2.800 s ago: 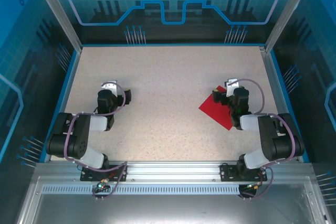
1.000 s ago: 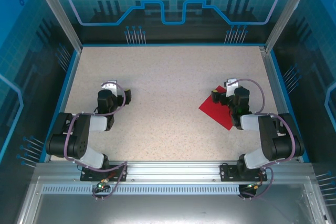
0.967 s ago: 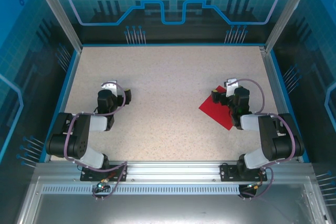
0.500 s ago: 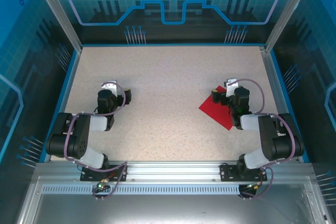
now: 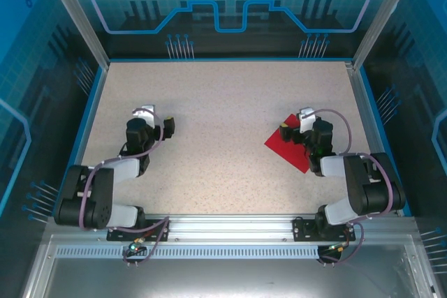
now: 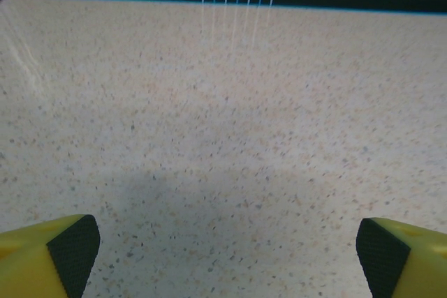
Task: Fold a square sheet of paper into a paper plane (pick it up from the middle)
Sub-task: Move the square sheet of paper to the center of the table.
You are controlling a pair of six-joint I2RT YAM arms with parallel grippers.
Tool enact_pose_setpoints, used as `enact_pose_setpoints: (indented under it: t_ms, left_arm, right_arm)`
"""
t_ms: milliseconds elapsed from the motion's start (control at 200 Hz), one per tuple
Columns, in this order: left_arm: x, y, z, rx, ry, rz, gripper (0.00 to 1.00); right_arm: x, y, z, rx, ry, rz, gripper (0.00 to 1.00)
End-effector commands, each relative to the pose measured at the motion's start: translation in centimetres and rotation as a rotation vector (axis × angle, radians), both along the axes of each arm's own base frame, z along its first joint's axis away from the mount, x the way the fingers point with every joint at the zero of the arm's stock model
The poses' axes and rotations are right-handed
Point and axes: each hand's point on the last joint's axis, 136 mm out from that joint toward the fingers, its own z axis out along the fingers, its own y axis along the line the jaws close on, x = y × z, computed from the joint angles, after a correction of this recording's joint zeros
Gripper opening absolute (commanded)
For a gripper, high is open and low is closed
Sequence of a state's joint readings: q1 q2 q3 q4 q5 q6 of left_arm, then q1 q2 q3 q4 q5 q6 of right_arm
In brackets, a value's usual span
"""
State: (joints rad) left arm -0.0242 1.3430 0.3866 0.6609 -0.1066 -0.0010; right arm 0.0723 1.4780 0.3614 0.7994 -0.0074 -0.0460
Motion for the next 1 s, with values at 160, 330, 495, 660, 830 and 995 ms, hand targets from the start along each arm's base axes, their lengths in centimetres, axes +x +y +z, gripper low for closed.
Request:
enact_pose_setpoints:
  t_ms: [160, 330, 495, 660, 830, 995]
  left_arm:
    - [-2.6, -0.2, 3.0, -0.133, 0.032, 0.042, 0.98]
    - [-4.0, -0.4, 6.7, -0.268, 0.022, 0.076, 0.98]
    - [-4.8, -0.4, 8.9, -0.356, 0.028, 0.117, 0.99]
    - [-5.3, 0.3, 6.8, -0.477, 0.147, 0.249, 0.99]
    - [-4.8, -1.1, 4.7, -0.525, 0.263, 0.198, 0.99]
    - [-4.8, -2.4, 3.6, -0.598, 0.278, 0.145, 0.98]
  right_arm:
    - [-1.3, -0.2, 5.7, 0.092, 0.145, -0.068, 0.99]
    - [-3.2, -2.1, 9.5, 0.283, 0.223, -0.291, 0.99]
    - [-4.9, -2.5, 7.9, 0.306, 0.390, -0.351, 0.99]
    - [-5.9, 1.5, 6.6, 0.435, 0.551, -0.198, 0.99]
    - [-6.7, 3.3, 5.8, 0.527, 0.663, -0.182, 0.94]
    - [-5.8, 5.2, 4.7, 0.526, 0.735, -0.178, 0.93]
